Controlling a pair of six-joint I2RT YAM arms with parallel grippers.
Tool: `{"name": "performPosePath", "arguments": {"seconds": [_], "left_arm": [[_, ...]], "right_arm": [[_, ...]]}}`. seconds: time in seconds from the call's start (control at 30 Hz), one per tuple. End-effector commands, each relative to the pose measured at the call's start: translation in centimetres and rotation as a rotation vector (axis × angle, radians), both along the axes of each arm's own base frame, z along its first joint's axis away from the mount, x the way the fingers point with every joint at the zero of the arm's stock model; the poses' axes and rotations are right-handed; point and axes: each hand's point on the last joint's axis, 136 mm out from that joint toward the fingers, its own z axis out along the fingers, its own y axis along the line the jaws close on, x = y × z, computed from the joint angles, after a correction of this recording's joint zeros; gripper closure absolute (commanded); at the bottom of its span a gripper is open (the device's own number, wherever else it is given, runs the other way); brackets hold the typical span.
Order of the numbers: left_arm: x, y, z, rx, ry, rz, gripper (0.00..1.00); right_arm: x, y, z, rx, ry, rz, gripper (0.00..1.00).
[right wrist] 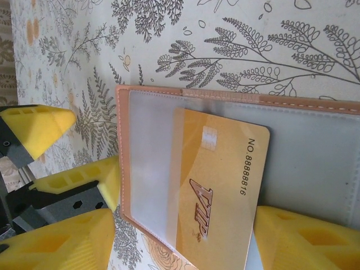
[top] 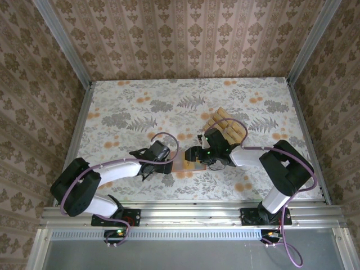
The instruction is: Put the credit cards into the card holder
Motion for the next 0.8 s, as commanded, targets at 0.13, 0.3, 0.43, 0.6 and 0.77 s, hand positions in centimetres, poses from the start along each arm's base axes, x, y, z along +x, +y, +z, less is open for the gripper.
{"name": "performPosePath", "arguments": {"seconds": [0.13, 0.3, 0.43, 0.6, 0.77], "left_arm": [[0.0, 0.1, -0.5, -0.009, 0.004, 0.016, 0.00], [0.1, 0.0, -0.7, -0.010, 0.006, 0.015, 0.00], [0.1, -0.1, -0.8, -0.011, 0.008, 0.015, 0.00], [0.0, 0.0, -1.0, -0.008, 0.013, 0.015, 0.00], [-0.1, 0.1, -1.0, -0.007, 0.012, 0.014, 0.00]], "right_arm": [[0.0, 1.1, -0.4, -0.040, 0.001, 0.026, 0.33], [-0.1, 1.4, -0.7, -0.059, 0.008, 0.036, 0.33], [0.0, 0.3, -0.6, -0.144, -0.010, 0.044, 0.33], [0.6, -0.6, 0.8, -0.207, -0.060, 0.050, 0.31], [1.2, -0.7, 2.8, -0.222, -0.109, 0.061, 0.30]]}}
